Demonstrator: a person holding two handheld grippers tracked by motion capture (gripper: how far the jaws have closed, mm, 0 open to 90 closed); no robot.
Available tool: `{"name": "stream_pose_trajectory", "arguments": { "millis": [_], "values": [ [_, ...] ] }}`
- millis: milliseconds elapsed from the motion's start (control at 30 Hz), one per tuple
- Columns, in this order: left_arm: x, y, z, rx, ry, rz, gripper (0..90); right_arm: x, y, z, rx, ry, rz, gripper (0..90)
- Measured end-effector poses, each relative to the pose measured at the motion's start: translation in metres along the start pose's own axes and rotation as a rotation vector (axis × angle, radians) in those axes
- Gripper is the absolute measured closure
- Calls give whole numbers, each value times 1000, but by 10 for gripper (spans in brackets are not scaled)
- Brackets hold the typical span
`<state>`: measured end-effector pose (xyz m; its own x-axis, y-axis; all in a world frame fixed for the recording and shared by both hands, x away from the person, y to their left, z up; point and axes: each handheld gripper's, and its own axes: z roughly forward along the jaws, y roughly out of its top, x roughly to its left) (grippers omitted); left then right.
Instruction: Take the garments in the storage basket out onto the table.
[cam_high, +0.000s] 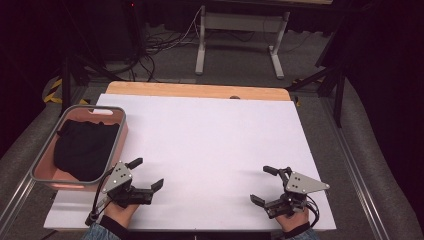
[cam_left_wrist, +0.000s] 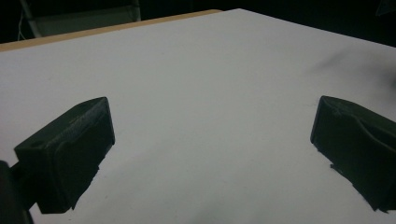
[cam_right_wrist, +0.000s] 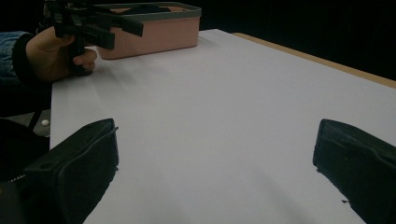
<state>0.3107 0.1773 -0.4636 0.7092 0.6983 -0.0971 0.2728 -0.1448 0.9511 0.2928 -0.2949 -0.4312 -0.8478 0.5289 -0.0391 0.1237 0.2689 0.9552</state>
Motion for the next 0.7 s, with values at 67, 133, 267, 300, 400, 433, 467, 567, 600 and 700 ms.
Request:
{"name": "stream_pose_trajectory", "arguments": {
  "millis": [67,133,267,300,400,433,467,567,600,700],
  "values": [
    [0,0,1,4,-5,-5,5,0,0,-1,3,-9,-2,11],
    [0,1,1,6,-2,-1,5,0,0,-2,1,-15,0,11],
    [0,3,3,12,-2,6,5,-1,-1,-5,-2,-23,7,11],
    [0,3,3,12,-2,6,5,-1,-1,-5,-2,-24,9,11],
    [0,3,2,22,2,15,5,-1,-1,-5,-5,-20,11,12],
    [0,4,1,24,-1,13,5,-1,-1,-4,0,-19,12,12],
    [0,5,1,27,-2,11,5,-1,-1,-4,2,-18,10,12],
    [0,7,1,36,-14,9,1,0,-1,-4,3,-14,11,15],
    [-1,9,1,38,-21,12,1,0,-1,-4,4,-13,14,16],
    [-2,11,-1,36,-39,22,0,-1,-2,-4,8,-13,17,19]
  ]
}}
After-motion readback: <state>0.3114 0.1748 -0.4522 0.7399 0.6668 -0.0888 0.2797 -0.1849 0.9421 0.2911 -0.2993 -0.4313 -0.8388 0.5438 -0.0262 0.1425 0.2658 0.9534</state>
